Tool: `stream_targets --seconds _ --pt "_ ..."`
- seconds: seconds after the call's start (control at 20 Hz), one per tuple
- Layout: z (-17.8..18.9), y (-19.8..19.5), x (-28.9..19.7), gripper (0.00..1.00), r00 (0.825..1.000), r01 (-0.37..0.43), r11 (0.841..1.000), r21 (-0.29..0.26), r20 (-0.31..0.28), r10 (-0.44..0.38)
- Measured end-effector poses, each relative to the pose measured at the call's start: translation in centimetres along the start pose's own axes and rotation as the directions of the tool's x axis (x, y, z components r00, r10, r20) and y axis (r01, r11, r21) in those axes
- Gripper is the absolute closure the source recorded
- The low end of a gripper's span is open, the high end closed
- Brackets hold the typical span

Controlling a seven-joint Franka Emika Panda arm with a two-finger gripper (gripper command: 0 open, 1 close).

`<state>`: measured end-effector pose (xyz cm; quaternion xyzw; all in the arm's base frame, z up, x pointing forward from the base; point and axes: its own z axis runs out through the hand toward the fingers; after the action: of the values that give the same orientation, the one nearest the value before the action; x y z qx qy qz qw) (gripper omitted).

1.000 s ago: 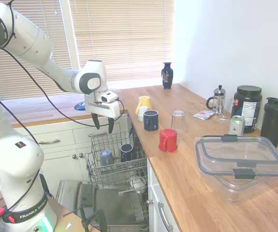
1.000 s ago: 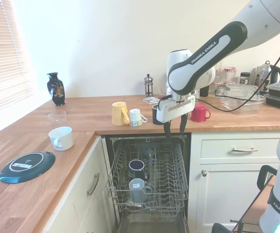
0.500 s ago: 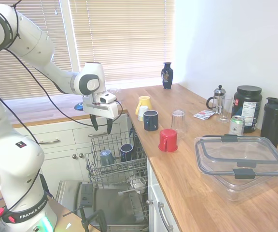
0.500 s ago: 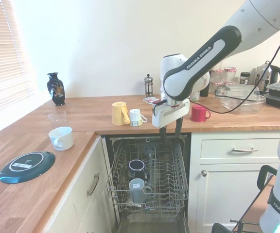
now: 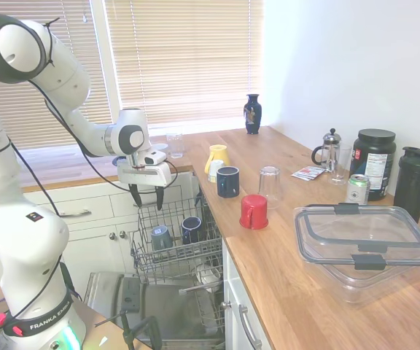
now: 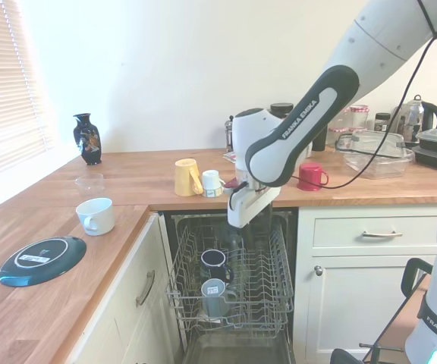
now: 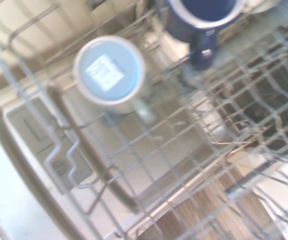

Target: Unload a mug from dishwasher

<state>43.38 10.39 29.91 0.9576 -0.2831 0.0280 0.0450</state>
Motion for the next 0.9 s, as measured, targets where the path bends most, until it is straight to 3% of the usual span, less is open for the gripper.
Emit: stream_targets --seconds 0.5,0.9 --pt "6.3 -3.3 -0.4 0.00 0.992 0.130 0.990 -0.052 0.006 -0.130" --pt "10.0 -4.5 -0.4 0.00 0.973 0.228 0.969 -0.099 0.002 -0.229"
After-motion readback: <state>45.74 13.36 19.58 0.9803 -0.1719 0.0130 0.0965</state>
